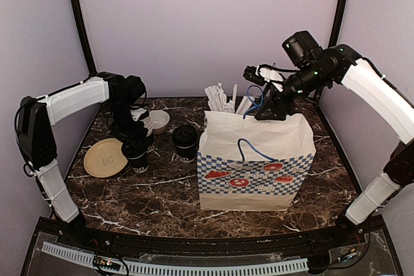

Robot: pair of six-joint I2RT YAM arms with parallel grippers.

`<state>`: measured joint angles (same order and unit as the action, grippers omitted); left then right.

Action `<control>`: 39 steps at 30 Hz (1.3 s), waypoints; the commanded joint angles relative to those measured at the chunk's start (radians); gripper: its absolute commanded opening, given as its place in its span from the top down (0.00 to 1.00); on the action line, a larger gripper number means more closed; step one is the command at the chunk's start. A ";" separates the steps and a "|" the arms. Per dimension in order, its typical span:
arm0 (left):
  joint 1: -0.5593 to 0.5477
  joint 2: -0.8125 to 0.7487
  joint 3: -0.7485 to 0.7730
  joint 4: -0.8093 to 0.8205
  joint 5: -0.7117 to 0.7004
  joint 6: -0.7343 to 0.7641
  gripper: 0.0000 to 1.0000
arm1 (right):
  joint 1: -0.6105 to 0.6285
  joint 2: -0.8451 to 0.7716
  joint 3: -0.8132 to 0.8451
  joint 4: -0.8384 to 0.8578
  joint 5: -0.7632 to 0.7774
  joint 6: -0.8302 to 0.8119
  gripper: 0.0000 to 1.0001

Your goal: Pack the takeout coffee

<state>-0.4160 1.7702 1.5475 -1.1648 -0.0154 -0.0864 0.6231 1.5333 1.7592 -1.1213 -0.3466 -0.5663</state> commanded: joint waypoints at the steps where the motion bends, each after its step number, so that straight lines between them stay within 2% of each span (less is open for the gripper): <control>1: 0.003 -0.105 0.013 -0.070 0.044 -0.032 0.32 | -0.009 -0.012 0.035 0.007 -0.023 0.004 0.40; 7: -0.050 -0.233 0.020 -0.079 0.144 -0.054 0.32 | -0.021 0.025 0.095 -0.071 -0.096 -0.013 0.35; 14: -0.179 -0.308 0.099 -0.058 0.282 -0.070 0.33 | -0.022 0.063 0.102 -0.056 -0.053 0.024 0.36; 18: -0.219 -0.322 0.180 -0.045 0.322 -0.079 0.34 | -0.021 0.087 0.098 -0.058 -0.055 0.017 0.48; 23: -0.236 -0.341 0.309 -0.034 0.326 -0.081 0.35 | -0.043 0.095 0.076 -0.091 -0.050 -0.012 0.84; 26: -0.241 -0.362 0.363 -0.002 0.350 -0.062 0.36 | -0.066 0.073 0.085 -0.106 -0.054 -0.007 0.99; 34: -0.266 -0.360 0.508 0.084 0.409 -0.031 0.36 | -0.064 0.003 0.078 -0.142 -0.184 0.010 1.00; 39: -0.430 -0.285 0.634 0.108 0.329 0.072 0.37 | -0.054 -0.033 0.028 -0.154 -0.301 -0.011 1.00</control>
<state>-0.7437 1.4387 2.0995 -1.1080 0.3370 -0.1066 0.5575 1.5444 1.8172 -1.2560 -0.5102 -0.5644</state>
